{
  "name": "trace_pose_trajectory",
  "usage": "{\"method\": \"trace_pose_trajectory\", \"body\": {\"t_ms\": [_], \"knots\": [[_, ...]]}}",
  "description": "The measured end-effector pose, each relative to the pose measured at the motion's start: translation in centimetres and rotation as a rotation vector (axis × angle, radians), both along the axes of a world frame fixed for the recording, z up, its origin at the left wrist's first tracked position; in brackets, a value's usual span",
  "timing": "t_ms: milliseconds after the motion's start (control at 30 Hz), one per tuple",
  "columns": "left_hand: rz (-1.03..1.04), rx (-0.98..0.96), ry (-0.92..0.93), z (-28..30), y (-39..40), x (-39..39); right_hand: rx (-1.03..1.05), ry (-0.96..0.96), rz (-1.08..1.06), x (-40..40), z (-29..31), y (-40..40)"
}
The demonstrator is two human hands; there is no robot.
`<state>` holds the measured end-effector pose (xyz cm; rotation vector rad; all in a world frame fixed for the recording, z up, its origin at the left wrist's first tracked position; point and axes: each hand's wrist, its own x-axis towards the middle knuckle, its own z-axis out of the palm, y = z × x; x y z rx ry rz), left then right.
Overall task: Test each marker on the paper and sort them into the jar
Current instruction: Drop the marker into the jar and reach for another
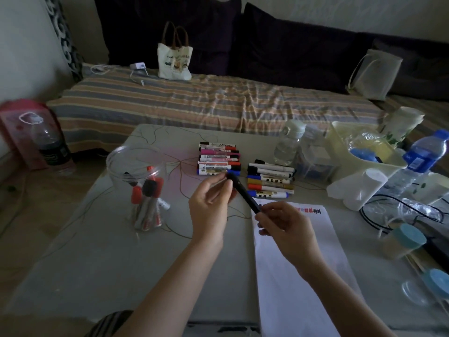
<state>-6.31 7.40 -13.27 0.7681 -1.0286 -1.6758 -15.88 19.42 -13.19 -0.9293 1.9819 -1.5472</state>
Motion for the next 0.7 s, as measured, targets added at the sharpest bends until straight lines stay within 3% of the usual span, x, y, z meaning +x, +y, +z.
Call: {"method": "trace_pose_trajectory", "body": {"t_ms": [133,367,533,700], "knots": [[0.097,-0.338,-0.165,1.0,0.1,2.2,0.041,0.193,0.067,1.4,-0.2,-1.3],[0.280,-0.558,-0.228,5.7,-2.2,8.7,0.026,0.321,0.144,6.3,2.0,-5.9],[0.537,-0.722,-0.349,10.3,-7.0,14.0,-0.061,0.354,0.140,8.4,3.8,-6.2],[0.603,-0.777,-0.494,10.0,-9.2,15.6,-0.004,0.407,0.138,8.1,2.9,-4.6]]}}
